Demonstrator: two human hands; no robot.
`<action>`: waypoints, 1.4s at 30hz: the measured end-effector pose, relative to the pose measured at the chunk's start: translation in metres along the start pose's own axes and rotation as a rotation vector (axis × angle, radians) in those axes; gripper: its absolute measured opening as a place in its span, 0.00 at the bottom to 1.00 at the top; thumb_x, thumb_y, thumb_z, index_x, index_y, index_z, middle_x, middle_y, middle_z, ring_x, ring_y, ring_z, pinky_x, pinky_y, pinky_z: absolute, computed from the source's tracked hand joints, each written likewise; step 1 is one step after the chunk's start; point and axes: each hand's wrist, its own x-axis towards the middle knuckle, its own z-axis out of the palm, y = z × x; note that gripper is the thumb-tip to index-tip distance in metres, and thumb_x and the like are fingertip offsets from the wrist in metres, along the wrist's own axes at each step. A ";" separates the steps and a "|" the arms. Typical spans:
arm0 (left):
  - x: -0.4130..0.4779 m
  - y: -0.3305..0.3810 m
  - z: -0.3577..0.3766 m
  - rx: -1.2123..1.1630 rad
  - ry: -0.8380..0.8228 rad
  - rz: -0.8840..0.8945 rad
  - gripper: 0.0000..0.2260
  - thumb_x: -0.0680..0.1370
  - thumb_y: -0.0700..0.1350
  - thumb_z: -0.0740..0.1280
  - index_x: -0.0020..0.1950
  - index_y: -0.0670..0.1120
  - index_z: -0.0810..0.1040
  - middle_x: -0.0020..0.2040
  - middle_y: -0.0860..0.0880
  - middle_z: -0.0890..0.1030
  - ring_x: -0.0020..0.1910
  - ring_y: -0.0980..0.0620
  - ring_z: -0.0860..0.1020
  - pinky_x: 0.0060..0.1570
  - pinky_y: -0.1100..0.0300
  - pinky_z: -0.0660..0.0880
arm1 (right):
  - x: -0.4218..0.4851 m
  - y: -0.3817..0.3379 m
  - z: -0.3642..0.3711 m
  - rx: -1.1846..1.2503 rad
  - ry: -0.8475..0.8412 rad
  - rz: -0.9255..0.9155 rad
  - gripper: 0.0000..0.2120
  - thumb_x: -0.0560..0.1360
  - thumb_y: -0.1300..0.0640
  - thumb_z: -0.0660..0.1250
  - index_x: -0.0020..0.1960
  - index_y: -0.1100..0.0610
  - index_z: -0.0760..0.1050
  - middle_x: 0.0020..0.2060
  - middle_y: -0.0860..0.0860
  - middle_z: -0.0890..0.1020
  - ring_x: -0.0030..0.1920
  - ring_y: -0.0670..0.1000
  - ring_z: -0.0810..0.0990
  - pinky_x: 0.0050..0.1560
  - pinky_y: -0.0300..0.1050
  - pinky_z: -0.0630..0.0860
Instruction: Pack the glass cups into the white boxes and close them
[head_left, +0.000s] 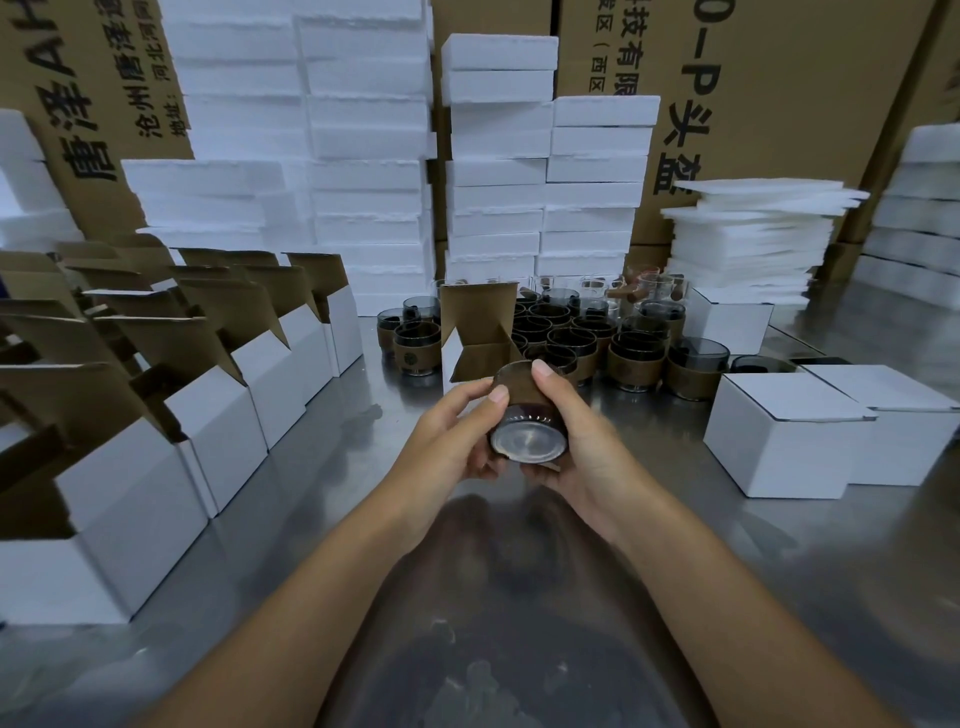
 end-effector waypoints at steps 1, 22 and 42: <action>0.000 -0.001 0.000 0.018 0.006 0.003 0.24 0.66 0.62 0.66 0.60 0.55 0.76 0.42 0.47 0.81 0.37 0.51 0.77 0.39 0.61 0.76 | -0.001 0.000 0.000 0.026 0.008 -0.031 0.24 0.60 0.37 0.70 0.48 0.53 0.82 0.42 0.53 0.85 0.43 0.49 0.84 0.41 0.42 0.79; 0.007 -0.019 -0.011 0.774 0.271 0.226 0.20 0.80 0.51 0.60 0.71 0.61 0.62 0.46 0.59 0.67 0.44 0.62 0.72 0.40 0.68 0.70 | 0.005 0.005 -0.002 -0.038 0.171 -0.496 0.24 0.62 0.62 0.78 0.54 0.47 0.74 0.44 0.33 0.82 0.49 0.35 0.80 0.45 0.29 0.75; -0.001 -0.006 -0.003 0.972 0.171 0.613 0.05 0.76 0.50 0.62 0.46 0.51 0.74 0.38 0.55 0.73 0.38 0.57 0.70 0.36 0.60 0.70 | -0.004 -0.008 -0.003 -0.093 0.111 -0.678 0.21 0.62 0.49 0.76 0.53 0.40 0.78 0.52 0.38 0.82 0.56 0.38 0.78 0.55 0.30 0.74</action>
